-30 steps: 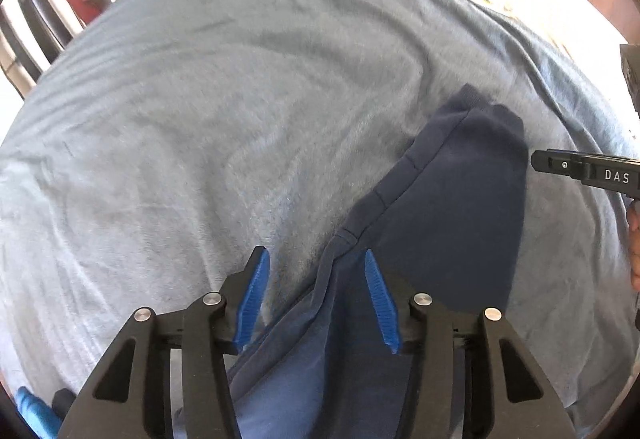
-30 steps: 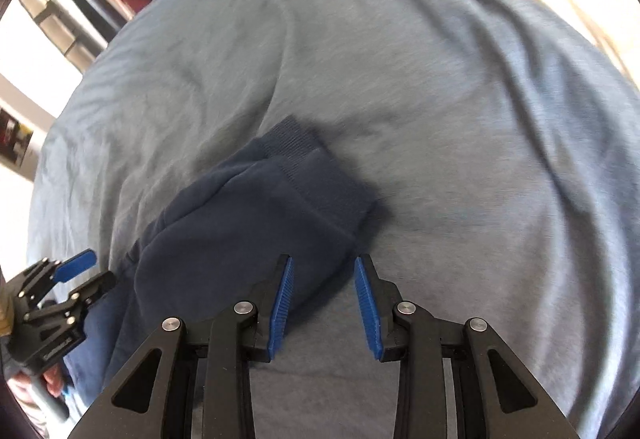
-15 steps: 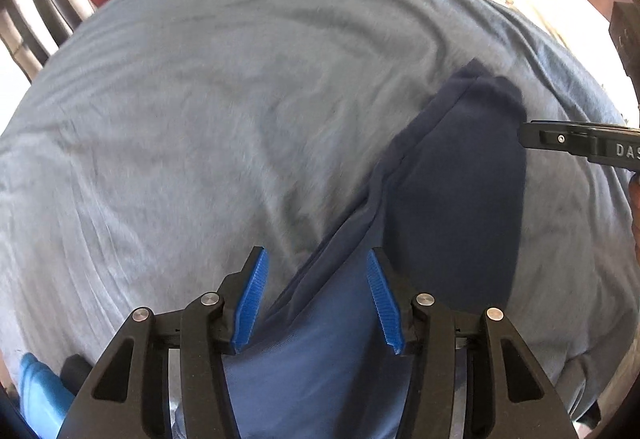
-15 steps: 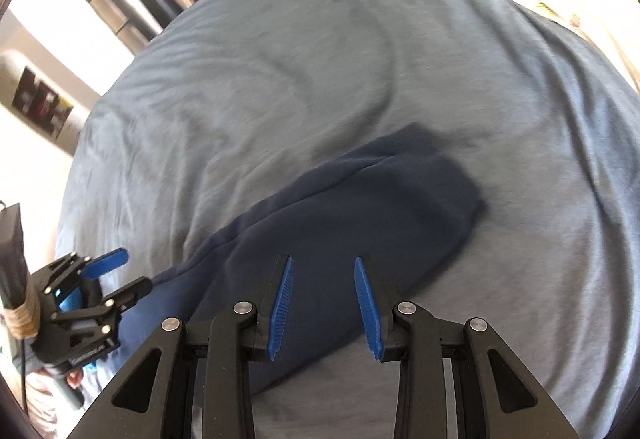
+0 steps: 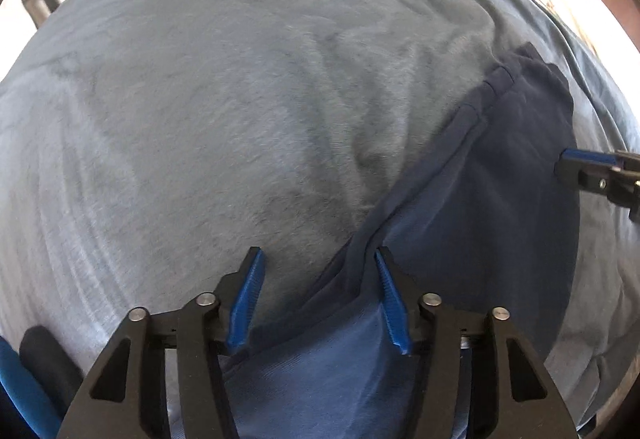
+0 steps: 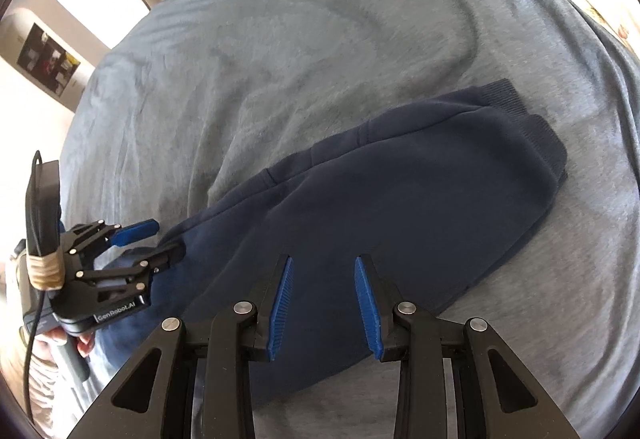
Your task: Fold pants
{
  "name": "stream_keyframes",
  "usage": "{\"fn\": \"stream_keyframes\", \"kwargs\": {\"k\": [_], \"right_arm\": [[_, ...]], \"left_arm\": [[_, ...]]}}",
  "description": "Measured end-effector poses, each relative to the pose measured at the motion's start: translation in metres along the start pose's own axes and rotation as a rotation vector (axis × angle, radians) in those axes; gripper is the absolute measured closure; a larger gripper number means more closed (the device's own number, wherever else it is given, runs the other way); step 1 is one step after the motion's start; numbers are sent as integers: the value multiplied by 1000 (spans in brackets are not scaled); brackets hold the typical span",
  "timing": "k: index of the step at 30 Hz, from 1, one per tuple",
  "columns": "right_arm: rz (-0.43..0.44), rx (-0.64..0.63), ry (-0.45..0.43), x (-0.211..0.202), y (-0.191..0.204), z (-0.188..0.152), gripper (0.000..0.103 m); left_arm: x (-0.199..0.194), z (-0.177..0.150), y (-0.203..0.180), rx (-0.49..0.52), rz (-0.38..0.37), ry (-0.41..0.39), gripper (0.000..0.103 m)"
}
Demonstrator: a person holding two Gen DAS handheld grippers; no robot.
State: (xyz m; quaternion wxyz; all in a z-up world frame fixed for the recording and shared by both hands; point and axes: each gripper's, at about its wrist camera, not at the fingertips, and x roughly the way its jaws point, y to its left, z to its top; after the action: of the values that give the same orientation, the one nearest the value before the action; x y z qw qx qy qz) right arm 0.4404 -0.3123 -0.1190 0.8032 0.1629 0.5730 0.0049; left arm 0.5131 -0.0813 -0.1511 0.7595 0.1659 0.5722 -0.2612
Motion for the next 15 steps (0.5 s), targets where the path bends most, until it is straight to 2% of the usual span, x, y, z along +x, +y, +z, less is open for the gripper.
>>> {"fn": "stream_keyframes", "kwargs": {"k": [2, 4, 7, 10, 15], "right_arm": [[3, -8, 7, 3, 6, 0, 69], [12, -16, 6, 3, 11, 0, 69], [27, -30, 2, 2, 23, -1, 70], [42, -43, 1, 0, 34, -3, 70], [54, -105, -8, 0, 64, -6, 69]], "left_arm": [[-15, -5, 4, -23, -29, -23, 48], [-34, -13, 7, -33, -46, -54, 44], [-62, -29, 15, -36, -21, -82, 42], [-77, -46, 31, -57, 19, -82, 42], [-78, -68, 54, -82, 51, -39, 42]]}}
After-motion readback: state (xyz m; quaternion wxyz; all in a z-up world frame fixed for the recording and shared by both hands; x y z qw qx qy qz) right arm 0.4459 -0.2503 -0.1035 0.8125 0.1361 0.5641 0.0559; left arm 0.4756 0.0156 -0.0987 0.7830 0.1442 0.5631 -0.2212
